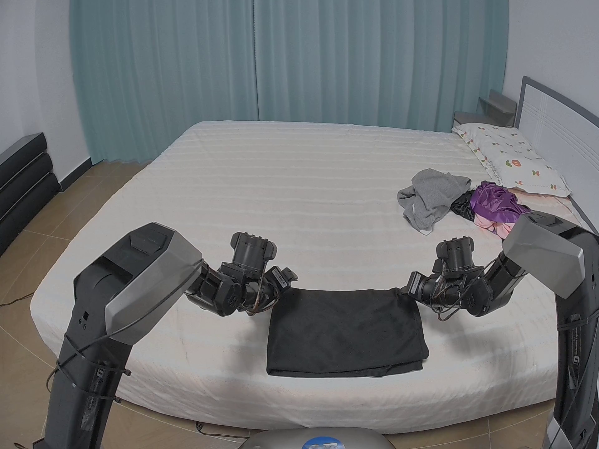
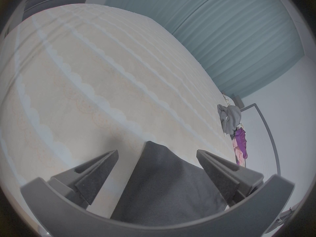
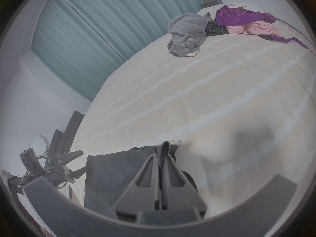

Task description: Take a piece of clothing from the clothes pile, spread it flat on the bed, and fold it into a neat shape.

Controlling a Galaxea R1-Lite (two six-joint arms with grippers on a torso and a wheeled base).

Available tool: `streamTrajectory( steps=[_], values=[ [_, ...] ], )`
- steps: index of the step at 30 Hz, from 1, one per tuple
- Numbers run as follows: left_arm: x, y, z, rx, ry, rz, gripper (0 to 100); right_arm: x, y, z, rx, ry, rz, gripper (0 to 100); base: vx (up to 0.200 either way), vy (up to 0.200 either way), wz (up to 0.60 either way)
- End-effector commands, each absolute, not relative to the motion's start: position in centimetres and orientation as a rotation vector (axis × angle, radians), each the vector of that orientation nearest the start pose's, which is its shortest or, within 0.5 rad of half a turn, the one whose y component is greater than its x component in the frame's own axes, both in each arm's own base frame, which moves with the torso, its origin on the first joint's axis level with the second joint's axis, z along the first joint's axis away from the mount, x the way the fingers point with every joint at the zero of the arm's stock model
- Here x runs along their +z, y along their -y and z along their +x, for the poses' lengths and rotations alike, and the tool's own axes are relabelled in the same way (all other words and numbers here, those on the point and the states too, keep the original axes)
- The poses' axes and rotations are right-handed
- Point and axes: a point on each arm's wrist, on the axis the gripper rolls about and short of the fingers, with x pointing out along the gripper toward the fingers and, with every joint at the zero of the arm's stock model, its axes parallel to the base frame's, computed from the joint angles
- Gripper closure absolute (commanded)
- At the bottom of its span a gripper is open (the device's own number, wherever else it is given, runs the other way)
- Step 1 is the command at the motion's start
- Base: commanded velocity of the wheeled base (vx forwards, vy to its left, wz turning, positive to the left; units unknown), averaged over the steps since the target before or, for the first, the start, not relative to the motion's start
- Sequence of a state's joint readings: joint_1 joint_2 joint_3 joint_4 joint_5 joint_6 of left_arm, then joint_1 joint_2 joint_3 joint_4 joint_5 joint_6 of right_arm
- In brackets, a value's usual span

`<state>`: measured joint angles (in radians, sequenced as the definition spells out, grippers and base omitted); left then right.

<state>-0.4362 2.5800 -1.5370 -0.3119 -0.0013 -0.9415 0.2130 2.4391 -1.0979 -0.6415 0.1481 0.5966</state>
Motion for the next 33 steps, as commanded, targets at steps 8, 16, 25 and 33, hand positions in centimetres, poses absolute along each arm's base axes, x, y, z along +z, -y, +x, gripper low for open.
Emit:
streamTrajectory(
  steps=[8, 16, 25, 33],
  values=[
    [-3.8, 21.2, 44.3, 0.001, -0.860, -0.695, 100, -2.6, -9.2, 41.1, 0.126, -0.779, 0.544, 100, 0.000, 0.000, 0.00],
    [-3.8, 21.0, 44.6, 0.055, -0.821, -0.683, 100, -2.5, -9.1, 41.3, 0.112, -0.767, 0.541, 100, 0.000, 0.000, 0.00],
    [-3.7, 21.0, 44.7, 0.065, -0.800, -0.686, 100, -3.6, -9.6, 41.9, 0.083, -0.768, 0.523, 100, 0.000, 0.000, 0.00],
    [-3.5, 20.9, 44.7, 0.069, -0.799, -0.699, 0, -3.8, -9.9, 41.9, 0.073, -0.765, 0.514, 0, 0.000, 0.000, 0.00]
  ],
)
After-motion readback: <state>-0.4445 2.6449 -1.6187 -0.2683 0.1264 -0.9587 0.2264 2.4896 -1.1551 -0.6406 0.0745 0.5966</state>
